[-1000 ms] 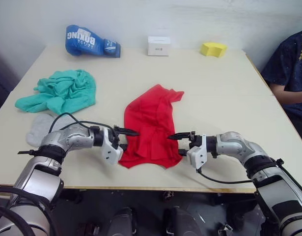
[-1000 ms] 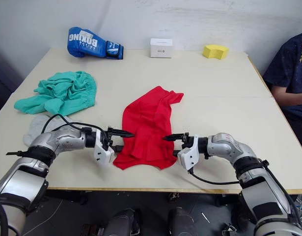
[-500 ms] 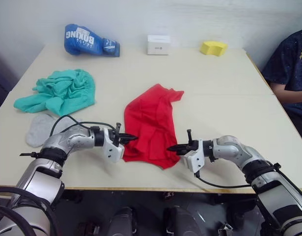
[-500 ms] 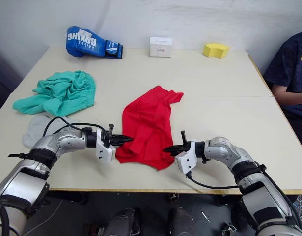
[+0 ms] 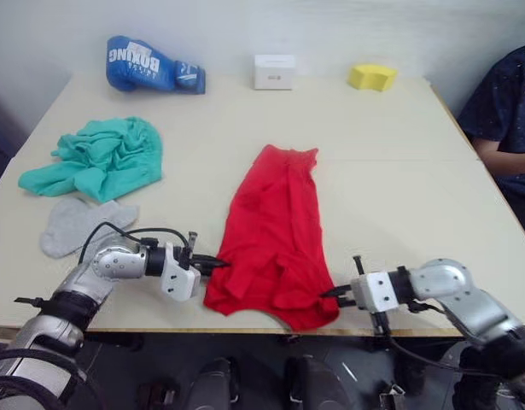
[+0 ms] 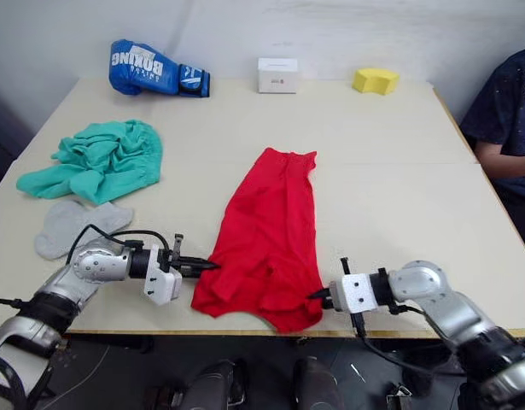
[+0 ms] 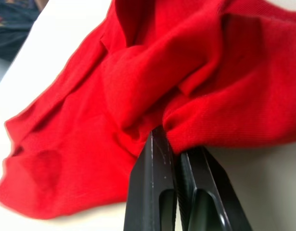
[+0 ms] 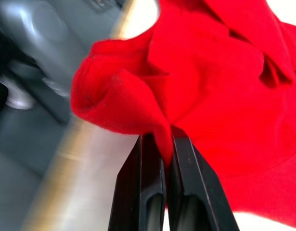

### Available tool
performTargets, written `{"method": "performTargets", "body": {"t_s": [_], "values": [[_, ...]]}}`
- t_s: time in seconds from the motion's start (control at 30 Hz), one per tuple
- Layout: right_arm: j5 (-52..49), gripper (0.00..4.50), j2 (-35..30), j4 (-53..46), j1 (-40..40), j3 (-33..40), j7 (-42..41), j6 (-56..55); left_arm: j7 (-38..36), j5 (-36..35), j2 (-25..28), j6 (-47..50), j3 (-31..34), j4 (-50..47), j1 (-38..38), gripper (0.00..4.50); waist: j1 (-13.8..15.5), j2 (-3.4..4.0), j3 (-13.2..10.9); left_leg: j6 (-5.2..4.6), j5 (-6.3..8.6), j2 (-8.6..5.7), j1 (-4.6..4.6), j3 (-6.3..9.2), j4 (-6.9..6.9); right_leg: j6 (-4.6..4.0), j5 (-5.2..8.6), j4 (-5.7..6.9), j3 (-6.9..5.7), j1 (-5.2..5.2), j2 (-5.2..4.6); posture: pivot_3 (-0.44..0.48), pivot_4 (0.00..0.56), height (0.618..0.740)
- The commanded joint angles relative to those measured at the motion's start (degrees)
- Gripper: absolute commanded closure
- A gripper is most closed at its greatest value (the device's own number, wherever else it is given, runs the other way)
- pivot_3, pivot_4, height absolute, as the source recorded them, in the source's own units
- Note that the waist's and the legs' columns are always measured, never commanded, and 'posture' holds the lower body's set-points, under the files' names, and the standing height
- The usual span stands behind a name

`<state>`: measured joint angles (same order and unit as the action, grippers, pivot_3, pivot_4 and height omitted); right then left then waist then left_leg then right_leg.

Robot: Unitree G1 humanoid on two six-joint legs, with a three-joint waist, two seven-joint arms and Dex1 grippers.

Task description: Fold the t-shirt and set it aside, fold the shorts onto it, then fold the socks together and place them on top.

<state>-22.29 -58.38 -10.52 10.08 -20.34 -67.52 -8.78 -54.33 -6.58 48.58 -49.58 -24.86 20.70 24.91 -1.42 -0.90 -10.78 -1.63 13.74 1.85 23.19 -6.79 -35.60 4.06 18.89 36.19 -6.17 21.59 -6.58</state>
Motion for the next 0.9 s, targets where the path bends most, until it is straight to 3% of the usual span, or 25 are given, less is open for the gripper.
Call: {"method": "performTargets", "body": {"t_s": [0.03,0.2,0.37,0.5,0.73,0.83,0.9], "values": [[-4.5,4.5,-2.9,-9.4,-4.3,3.6,0.2,10.1,-4.3,-4.4,3.9,9.5,2.1,-10.4,-3.5,4.47,0.0,0.02,0.0,0.13,0.08,0.0,0.02,0.02,0.0,0.0,0.0,-0.03,-0.03,-0.02,0.0,0.0,0.15,0.74],[-6.1,4.5,-5.4,-19.5,-13.5,8.3,4.3,20.4,-6.5,-7.6,11.2,30.0,4.6,-29.1,-13.7,4.47,0.0,0.06,-0.1,0.29,0.19,-0.02,0.07,0.04,0.16,-0.01,0.0,-0.24,-0.01,-0.01,0.0,0.0,0.15,0.74],[-5.7,4.5,-5.6,-25.3,-21.2,12.3,5.9,23.8,-5.7,-6.7,13.6,39.5,8.4,-40.2,-20.5,4.47,0.5,0.04,-0.2,0.3,0.2,-0.04,0.1,0.03,0.24,0.0,0.01,-0.35,-0.04,0.01,0.0,0.0,0.15,0.74],[-8.2,4.5,-4.4,-28.2,-26.0,16.2,5.7,24.5,-8.1,-11.3,16.6,48.3,11.9,-46.3,-24.6,4.47,1.2,0.03,-0.3,0.31,0.2,-0.04,0.09,0.02,0.33,0.0,0.02,-0.43,-0.03,0.01,0.02,0.0,0.15,0.74],[-13.1,4.5,-3.3,-22.7,-20.1,25.6,4.5,26.9,-10.6,-19.2,10.6,55.8,18.1,-39.5,-13.7,4.47,2.2,0.03,-0.4,0.34,0.11,-0.05,0.11,0.02,0.36,-0.04,0.03,-0.63,-0.04,-0.01,0.03,0.0,0.15,0.74],[-17.8,4.5,-2.0,-18.9,-10.6,27.3,5.3,31.2,-15.7,-23.1,10.2,66.1,16.8,-34.2,-4.6,4.47,2.3,0.01,-0.5,0.33,0.08,-0.06,0.17,0.01,0.36,-0.03,0.0,-0.66,-0.05,0.02,0.04,0.0,0.15,0.74],[-18.2,4.5,-0.8,-15.5,-4.2,26.4,5.3,33.0,-17.8,-22.0,7.4,66.7,15.5,-28.7,1.6,4.47,2.2,0.0,-0.6,0.33,0.06,-0.06,0.16,0.01,0.36,-0.02,-0.01,-0.54,-0.09,0.03,0.07,0.0,0.15,0.74]]}}
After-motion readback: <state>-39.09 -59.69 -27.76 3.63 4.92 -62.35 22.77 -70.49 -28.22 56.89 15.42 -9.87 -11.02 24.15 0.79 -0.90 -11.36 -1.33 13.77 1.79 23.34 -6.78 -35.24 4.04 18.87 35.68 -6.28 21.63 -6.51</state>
